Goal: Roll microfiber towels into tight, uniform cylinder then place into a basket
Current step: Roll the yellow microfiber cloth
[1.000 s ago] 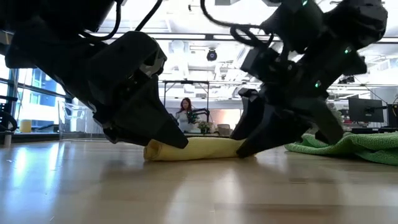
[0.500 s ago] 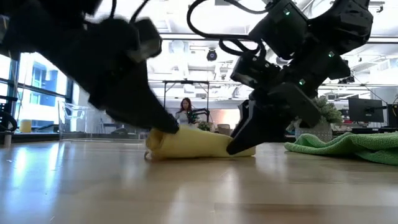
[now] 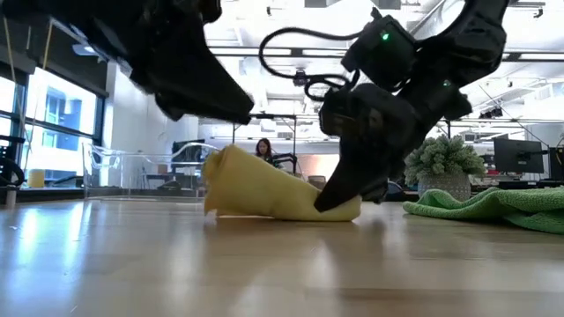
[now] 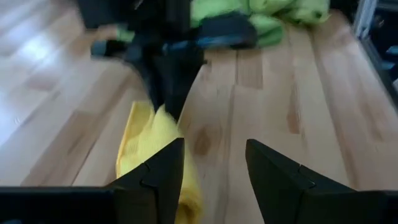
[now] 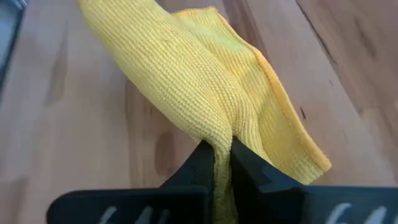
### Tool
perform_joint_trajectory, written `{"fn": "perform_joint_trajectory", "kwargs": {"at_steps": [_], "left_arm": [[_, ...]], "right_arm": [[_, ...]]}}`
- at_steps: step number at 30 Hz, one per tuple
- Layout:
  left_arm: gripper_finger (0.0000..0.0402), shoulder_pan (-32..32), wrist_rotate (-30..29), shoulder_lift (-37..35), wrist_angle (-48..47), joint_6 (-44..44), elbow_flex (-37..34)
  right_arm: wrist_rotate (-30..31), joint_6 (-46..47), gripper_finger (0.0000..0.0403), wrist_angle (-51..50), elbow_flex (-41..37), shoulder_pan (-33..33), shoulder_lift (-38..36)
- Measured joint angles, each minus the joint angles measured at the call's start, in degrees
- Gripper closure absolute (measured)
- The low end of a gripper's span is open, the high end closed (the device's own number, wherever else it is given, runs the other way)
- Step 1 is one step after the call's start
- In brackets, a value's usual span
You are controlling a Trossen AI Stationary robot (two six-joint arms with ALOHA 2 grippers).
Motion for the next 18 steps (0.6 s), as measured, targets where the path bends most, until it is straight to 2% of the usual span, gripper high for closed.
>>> {"fn": "perform_joint_trajectory", "kwargs": {"at_steps": [6, 13, 18], "left_arm": [[0.024, 0.28, -0.4, 4.53, 3.89, 0.68, 0.06], [0.0241, 0.63, -6.34, 12.11, 6.24, 2.6, 0.36], [0.0241, 0.7, -5.63, 14.75, 5.28, 1.7, 1.11]], "right_arm": [[-5.99, 3.55, 0.0389, -2.71, 1.78, -2.59, 0.25], [-6.13, 2.52, 0.0389, -11.89, 6.38, -3.13, 0.3], [-6.97, 2.27, 0.0389, -13.65, 7.63, -3.17, 0.37]]}}
